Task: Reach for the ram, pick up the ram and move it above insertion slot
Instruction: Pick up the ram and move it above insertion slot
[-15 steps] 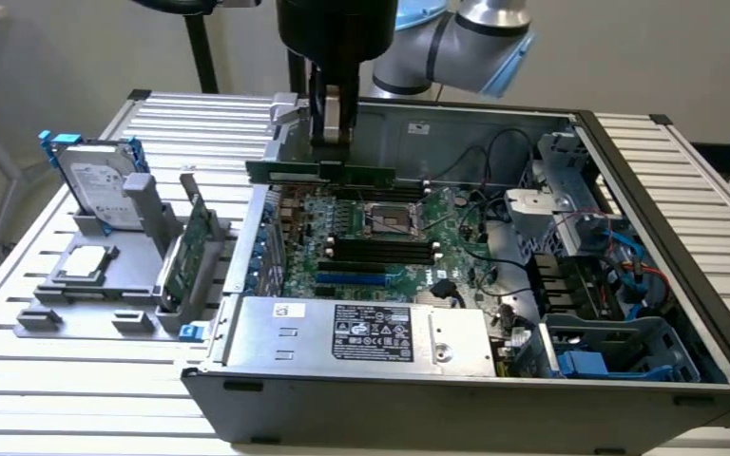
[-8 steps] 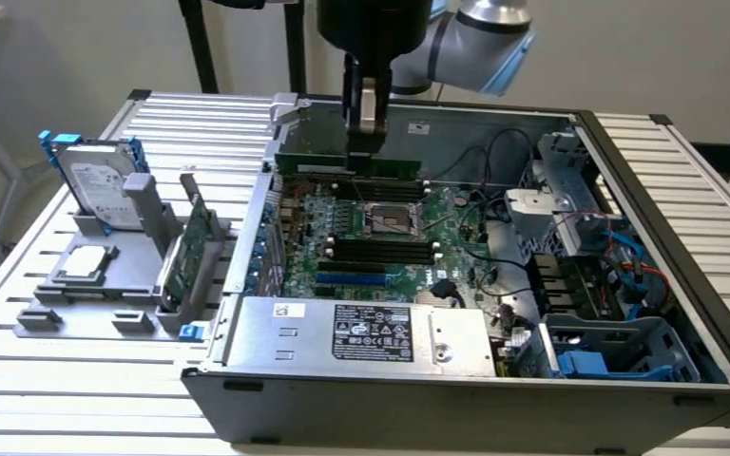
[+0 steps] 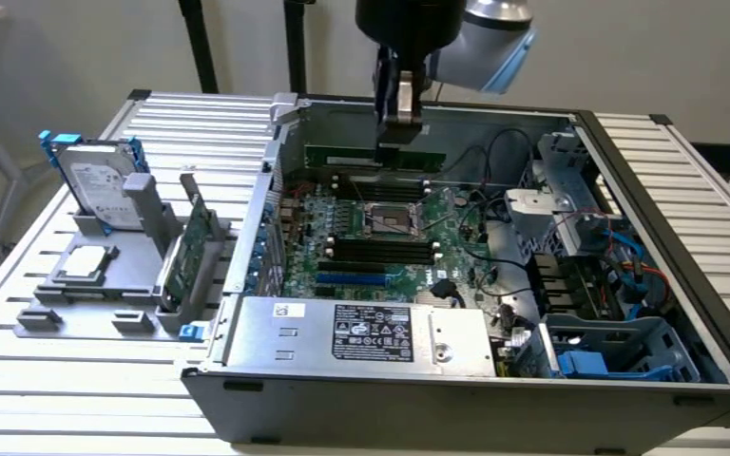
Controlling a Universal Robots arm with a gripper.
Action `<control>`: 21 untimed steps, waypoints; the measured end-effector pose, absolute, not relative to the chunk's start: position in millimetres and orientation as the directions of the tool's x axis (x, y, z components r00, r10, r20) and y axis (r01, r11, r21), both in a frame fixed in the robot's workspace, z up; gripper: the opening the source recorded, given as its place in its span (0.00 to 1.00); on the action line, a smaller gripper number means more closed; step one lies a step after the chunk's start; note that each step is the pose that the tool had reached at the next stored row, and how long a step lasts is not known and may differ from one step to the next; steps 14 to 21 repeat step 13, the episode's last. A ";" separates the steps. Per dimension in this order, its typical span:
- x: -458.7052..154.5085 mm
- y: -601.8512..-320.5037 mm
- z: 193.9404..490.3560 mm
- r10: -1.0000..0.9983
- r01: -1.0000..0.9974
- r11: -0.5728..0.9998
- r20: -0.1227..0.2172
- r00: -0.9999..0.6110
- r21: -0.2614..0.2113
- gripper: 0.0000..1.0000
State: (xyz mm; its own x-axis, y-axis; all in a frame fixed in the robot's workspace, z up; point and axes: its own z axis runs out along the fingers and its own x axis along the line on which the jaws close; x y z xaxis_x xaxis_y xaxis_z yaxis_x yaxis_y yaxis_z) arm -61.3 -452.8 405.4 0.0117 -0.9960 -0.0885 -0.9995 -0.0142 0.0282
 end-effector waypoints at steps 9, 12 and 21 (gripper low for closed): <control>-51.8 -446.9 403.8 -0.996 -1.000 -0.014 -0.089 0.012 0.026 0.13; -51.7 -446.9 403.8 -0.996 -1.000 -0.014 -0.089 0.012 0.026 0.13; -51.7 -446.9 403.8 -0.996 -1.000 -0.014 -0.089 0.012 0.026 0.13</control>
